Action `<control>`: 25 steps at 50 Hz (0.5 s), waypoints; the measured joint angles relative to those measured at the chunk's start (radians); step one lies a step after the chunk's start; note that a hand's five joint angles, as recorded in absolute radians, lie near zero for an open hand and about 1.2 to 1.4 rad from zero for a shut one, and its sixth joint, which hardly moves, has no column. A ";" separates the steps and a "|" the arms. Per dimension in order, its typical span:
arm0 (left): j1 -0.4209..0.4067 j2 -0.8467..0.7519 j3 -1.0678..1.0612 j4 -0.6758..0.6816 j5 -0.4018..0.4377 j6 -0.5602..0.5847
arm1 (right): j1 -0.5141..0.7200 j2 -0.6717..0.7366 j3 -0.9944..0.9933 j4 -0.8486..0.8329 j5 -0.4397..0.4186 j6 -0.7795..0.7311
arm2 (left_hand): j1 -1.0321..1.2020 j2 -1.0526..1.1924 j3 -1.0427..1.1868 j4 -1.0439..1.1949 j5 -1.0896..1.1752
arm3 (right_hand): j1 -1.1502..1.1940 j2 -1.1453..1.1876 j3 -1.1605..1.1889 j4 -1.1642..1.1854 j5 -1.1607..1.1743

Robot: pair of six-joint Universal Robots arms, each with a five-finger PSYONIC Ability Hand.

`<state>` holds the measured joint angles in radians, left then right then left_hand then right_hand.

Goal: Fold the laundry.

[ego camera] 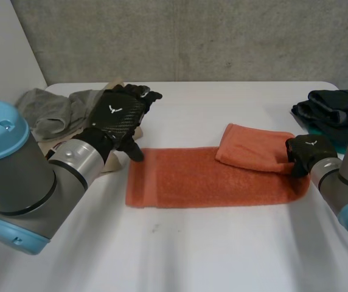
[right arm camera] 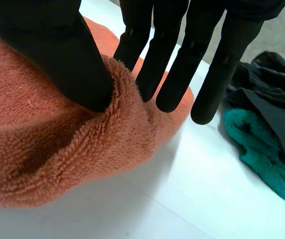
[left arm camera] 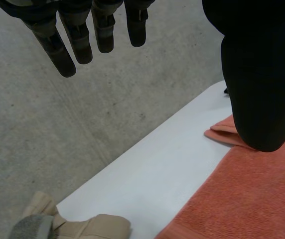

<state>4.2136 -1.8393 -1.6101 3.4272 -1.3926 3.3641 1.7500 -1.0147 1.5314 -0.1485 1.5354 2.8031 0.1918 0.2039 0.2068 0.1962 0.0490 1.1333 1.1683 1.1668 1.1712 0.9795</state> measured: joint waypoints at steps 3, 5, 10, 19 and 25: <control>-0.003 0.000 0.001 -0.007 0.004 -0.007 | -0.004 -0.005 -0.004 0.015 0.013 0.005 | 0.000 0.000 0.000 0.000 0.000 | -0.005 -0.052 -0.051 -0.054 -0.036; -0.005 0.000 0.001 -0.009 0.005 -0.009 | -0.007 -0.007 -0.007 0.026 0.019 0.006 | 0.000 0.000 0.000 0.000 0.000 | -0.137 -0.196 -0.192 -0.184 -0.165; -0.005 0.001 0.002 -0.011 0.005 -0.011 | -0.008 -0.013 -0.028 0.085 0.030 0.002 | 0.000 0.000 0.000 0.000 0.000 | -0.776 -0.818 -0.798 -0.790 -0.794; -0.001 0.004 0.007 -0.010 0.005 -0.014 | 0.076 -0.077 -0.113 0.236 0.085 0.022 | 0.000 0.000 0.000 0.000 0.000 | -0.911 -0.961 -0.957 -0.960 -0.932; -0.001 0.001 0.009 -0.010 0.004 -0.015 | 0.196 -0.054 -0.204 0.239 0.089 0.078 | 0.000 0.000 0.000 0.000 0.000 | -0.908 -0.957 -0.953 -0.956 -0.928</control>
<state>4.2129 -1.8379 -1.6015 3.4174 -1.3889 3.3487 1.9457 -1.0683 1.3273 0.0909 1.6248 2.8807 0.1918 0.2039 0.2068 0.1962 0.0487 0.2253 0.2110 0.2135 0.2155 0.0511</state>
